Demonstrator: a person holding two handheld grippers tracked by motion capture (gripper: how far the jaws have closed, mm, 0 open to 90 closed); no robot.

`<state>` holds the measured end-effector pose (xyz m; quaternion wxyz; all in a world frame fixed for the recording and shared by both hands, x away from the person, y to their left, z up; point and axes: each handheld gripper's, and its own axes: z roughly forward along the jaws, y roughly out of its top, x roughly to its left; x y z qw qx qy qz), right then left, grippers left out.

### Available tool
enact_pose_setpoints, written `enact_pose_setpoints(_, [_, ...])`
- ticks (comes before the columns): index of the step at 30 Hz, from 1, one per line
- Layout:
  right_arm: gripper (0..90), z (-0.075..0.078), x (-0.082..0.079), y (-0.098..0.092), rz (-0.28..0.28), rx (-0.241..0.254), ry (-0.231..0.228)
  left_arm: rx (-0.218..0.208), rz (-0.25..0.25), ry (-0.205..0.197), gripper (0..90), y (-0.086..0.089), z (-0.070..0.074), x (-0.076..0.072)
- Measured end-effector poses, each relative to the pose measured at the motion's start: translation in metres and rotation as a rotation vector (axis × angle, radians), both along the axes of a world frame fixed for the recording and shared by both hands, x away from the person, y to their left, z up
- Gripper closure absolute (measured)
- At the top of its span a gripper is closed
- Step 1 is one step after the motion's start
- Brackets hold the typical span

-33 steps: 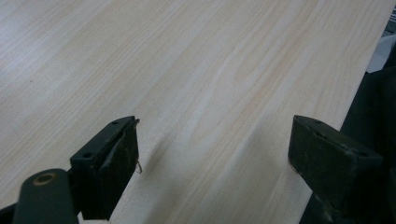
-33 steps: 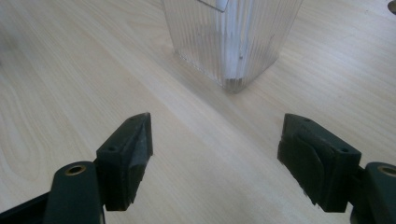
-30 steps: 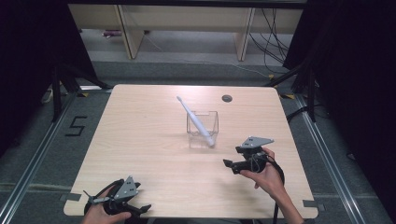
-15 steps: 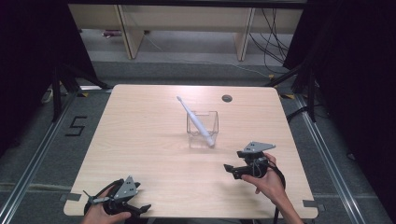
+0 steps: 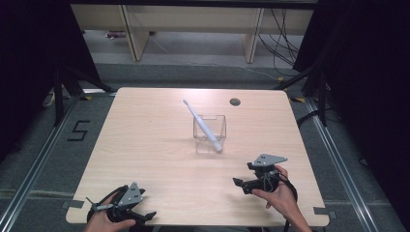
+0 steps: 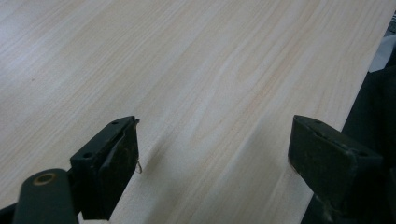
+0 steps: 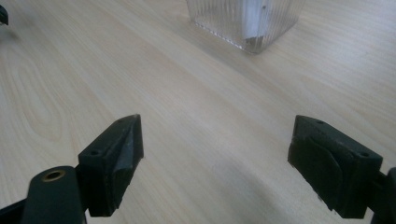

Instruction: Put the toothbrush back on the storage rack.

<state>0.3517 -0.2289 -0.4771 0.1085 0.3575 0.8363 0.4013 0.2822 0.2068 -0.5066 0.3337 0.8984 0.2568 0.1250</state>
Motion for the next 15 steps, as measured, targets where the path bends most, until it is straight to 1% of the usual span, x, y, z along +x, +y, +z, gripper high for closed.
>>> enact_pose_setpoints(1, [18.5, 0.0, -0.003, 0.0, -0.023, -0.002, 0.023, -0.001, 0.0, -0.001, 15.8, 0.0, 0.0, 0.0])
enact_pose_setpoints(2, [18.5, -0.001, -0.004, -0.002, -0.023, -0.01, 0.015, -0.008, 0.009, 0.002, 15.8, 0.0, 0.0, -0.001])
enact_pose_setpoints(3, [18.5, -0.001, -0.006, -0.002, -0.034, -0.005, 0.021, -0.014, 0.013, -0.003, 15.8, -0.001, 0.0, -0.001])
enact_pose_setpoints(4, [18.5, -0.003, -0.004, -0.004, -0.004, 0.0, 0.003, -0.009, 0.009, 0.002, 15.8, 0.0, 0.0, -0.001])
enact_pose_setpoints(5, [18.5, -0.003, -0.008, -0.004, -0.031, -0.003, 0.025, -0.003, 0.009, 0.005, 15.8, 0.0, 0.0, -0.001])
enact_pose_setpoints(6, [18.5, -0.004, -0.007, -0.006, -0.016, -0.009, -0.01, -0.007, 0.008, 0.005, 15.8, 0.0, 0.0, -0.001])
enact_pose_setpoints(7, [18.5, -0.004, -0.008, -0.006, -0.016, -0.002, 0.009, -0.007, 0.011, 0.003, 15.8, 0.0, 0.0, -0.001])
enact_pose_setpoints(8, [18.5, -0.005, -0.009, -0.007, -0.015, -0.007, 0.014, -0.007, 0.008, 0.005, 15.8, 0.0, 0.0, -0.001])
enact_pose_setpoints(10, [18.5, -0.006, -0.013, -0.007, -0.031, -0.003, 0.032, -0.007, 0.009, 0.005, 15.8, 0.0, 0.0, -0.001])
enact_pose_setpoints(11, [18.5, -0.006, -0.013, -0.009, -0.023, -0.019, 0.023, -0.011, 0.012, 0.0, 15.8, 0.0, -0.001, -0.001])
enact_pose_setpoints(12, [18.5, -0.007, -0.014, -0.009, -0.028, -0.017, 0.026, -0.014, 0.014, -0.004, 15.8, -0.001, 0.0, -0.002])
enact_pose_setpoints(13, [18.5, -0.008, -0.014, -0.01, -0.019, -0.022, 0.023, -0.014, 0.013, -0.003, 15.8, 0.0, 0.0, -0.002])
enact_pose_setpoints(14, [18.5, -0.009, -0.016, -0.009, -0.02, -0.019, 0.038, -0.013, 0.013, -0.004, 15.8, 0.0, 0.0, -0.002])
enact_pose_setpoints(15, [18.5, -0.01, -0.016, -0.01, -0.012, -0.021, 0.038, -0.014, 0.012, -0.004, 15.8, 0.0, 0.0, -0.002])
